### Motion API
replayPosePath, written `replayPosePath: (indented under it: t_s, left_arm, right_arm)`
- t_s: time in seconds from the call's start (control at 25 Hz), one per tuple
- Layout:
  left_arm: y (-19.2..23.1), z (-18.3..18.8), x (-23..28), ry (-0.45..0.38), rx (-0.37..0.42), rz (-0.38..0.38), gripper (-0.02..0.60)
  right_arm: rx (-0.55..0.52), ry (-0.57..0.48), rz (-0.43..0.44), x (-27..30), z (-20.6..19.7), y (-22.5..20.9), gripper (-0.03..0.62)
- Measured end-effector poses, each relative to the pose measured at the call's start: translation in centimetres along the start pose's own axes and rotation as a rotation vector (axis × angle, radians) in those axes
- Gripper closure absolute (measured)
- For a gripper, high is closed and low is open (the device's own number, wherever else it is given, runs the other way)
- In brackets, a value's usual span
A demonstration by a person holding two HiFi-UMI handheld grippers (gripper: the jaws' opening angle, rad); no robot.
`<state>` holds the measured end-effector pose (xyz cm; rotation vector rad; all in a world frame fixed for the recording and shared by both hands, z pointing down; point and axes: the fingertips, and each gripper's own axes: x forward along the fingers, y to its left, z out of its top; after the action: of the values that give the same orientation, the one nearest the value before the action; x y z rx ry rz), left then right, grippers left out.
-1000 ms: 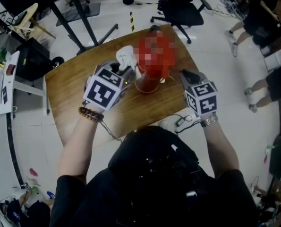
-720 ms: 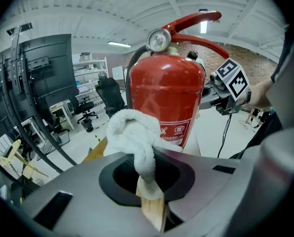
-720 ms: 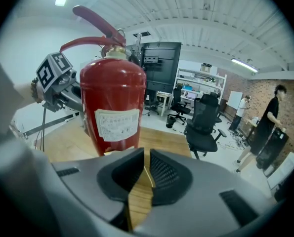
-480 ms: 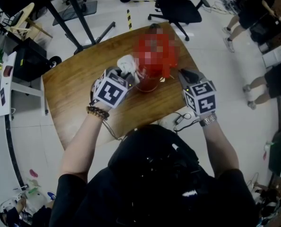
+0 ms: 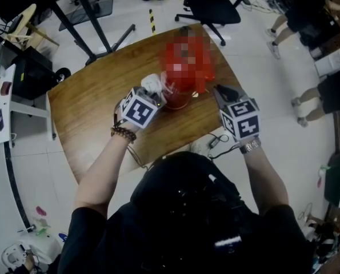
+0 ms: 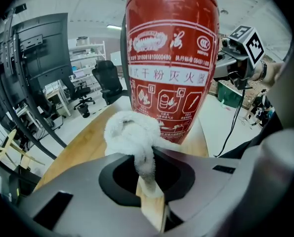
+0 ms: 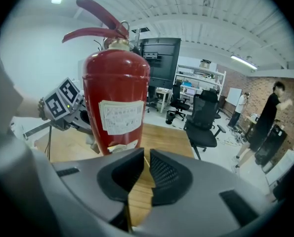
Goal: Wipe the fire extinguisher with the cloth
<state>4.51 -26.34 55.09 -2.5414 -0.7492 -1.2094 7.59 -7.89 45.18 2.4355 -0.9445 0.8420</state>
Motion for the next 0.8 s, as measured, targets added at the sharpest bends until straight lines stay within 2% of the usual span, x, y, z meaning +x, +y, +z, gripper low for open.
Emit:
replayPosePath:
  t_s: [0.48, 0.8]
  left_arm:
    - [-0.2, -2.7, 4.5, 0.104, -0.063, 0.02, 0.548]
    - [0.8, -4.9, 6.2, 0.156, -0.141, 0.093, 0.546]
  right_arm:
    - [-0.007, 0.009, 0.068, 0.0, -0.9, -1.5, 0.551]
    - [-0.05, -0.033, 0.157, 0.7, -1.0, -2.6, 0.551]
